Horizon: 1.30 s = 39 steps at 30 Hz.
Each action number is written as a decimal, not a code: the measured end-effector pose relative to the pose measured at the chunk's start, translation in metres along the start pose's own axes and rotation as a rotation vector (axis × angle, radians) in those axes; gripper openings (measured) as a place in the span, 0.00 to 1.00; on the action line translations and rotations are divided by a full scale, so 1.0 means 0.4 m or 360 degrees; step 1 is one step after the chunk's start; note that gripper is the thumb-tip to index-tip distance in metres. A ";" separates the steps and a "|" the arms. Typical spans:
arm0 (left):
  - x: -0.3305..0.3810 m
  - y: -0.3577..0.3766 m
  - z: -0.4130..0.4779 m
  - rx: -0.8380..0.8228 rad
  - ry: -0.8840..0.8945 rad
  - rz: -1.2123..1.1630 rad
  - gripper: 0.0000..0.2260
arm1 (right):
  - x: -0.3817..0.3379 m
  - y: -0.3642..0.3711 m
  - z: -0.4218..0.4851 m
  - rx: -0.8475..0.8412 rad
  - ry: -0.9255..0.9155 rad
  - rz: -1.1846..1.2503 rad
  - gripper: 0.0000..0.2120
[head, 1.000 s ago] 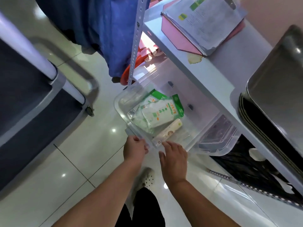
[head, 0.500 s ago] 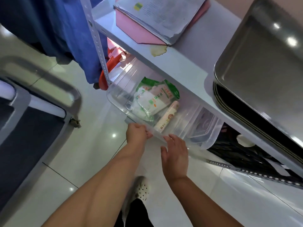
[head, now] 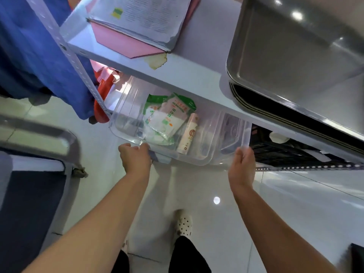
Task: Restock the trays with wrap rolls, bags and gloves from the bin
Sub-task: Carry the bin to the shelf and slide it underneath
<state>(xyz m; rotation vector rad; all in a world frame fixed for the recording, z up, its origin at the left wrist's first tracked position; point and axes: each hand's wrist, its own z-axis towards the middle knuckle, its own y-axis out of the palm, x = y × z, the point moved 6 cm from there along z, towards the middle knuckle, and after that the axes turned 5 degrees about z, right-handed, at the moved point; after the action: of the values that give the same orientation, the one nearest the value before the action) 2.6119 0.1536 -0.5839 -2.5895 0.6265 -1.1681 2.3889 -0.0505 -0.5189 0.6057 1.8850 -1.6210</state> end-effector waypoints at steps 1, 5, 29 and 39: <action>0.005 -0.002 0.019 -0.0018 0.0010 0.0013 0.16 | -0.005 0.009 0.003 0.0002 0.0007 0.0071 0.09; 0.013 0.000 0.068 -0.0167 -0.0005 -0.0126 0.06 | -0.017 0.053 -0.012 -0.0064 0.0059 0.0268 0.08; 0.114 -0.004 -0.122 -0.1066 0.0651 0.0366 0.06 | -0.148 0.209 -0.298 0.0176 -0.0420 -0.0158 0.18; 0.100 0.087 -0.164 -0.1115 0.0509 0.0279 0.03 | -0.070 0.160 -0.300 -0.0182 -0.0628 -0.0146 0.18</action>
<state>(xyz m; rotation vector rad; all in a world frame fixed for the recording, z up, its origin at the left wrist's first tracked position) 2.5760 0.1018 -0.5279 -2.7913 1.5376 -1.5230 2.4363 0.0788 -0.5345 0.1380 1.7132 -1.5421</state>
